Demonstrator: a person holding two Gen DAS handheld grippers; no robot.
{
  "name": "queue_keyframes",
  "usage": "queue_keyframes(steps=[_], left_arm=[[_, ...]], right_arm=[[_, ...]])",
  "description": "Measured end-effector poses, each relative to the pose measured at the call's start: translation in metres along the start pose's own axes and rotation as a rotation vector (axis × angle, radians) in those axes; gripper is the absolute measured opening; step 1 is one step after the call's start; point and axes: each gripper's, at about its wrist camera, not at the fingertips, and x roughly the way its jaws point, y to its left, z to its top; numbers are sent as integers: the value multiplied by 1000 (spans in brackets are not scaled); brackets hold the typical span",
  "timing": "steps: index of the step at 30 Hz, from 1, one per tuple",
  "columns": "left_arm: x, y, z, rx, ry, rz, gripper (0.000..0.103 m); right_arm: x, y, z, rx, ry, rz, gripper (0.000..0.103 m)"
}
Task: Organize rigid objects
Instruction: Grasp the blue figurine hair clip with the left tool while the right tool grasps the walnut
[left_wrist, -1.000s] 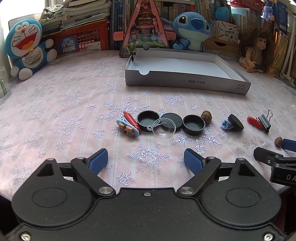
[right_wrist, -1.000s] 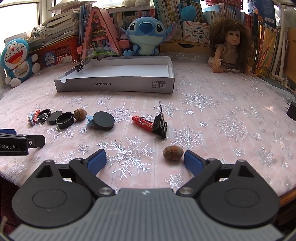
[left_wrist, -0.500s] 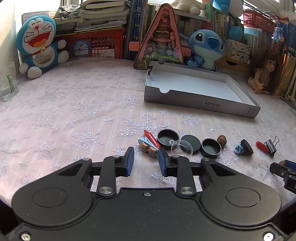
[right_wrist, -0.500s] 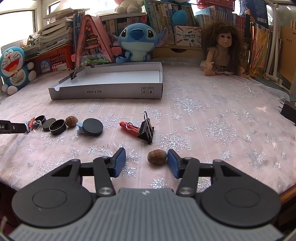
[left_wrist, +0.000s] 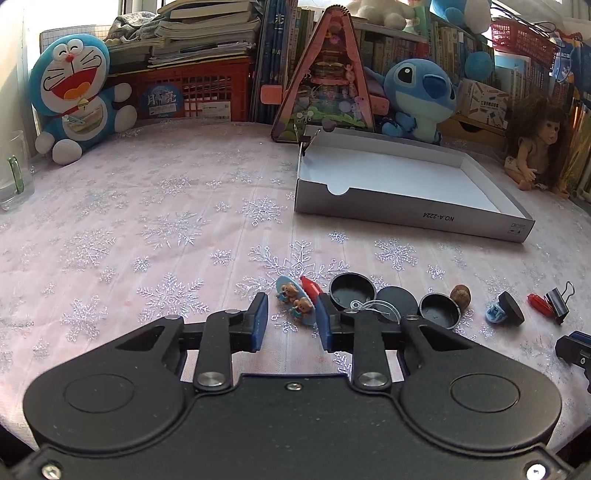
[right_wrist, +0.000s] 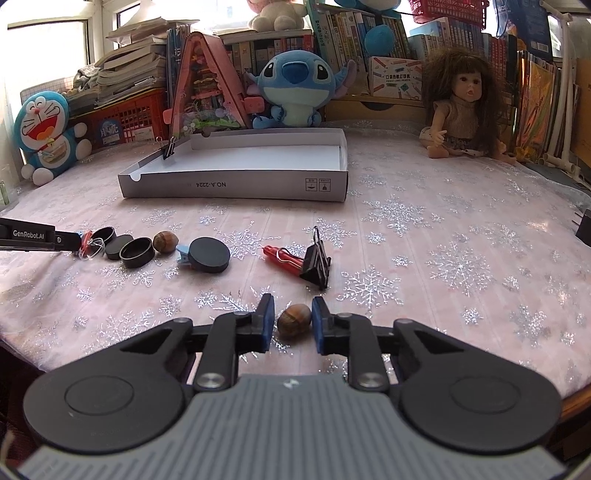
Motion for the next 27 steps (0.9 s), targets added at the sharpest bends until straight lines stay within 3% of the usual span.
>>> queue_keyframes(steps=[13,16,18,22,27], left_arm=[[18,4,9,-47,4,7,26],[20,4,9,-56,9,0,16],[17,4,7,-66,3,-9,16],[3,-2,1,-30,-14,-28,16],[-18,-15,-11,32,-4,-106,16]], right_arm=[[2,4,1,-11,-1,20,26],[2,5,2,-16,-5,27,26],[2,6,2,-21,-7,32,26],[2,7,1,-26,-10,41,26],[3,10,2,-41,-19,61,26]])
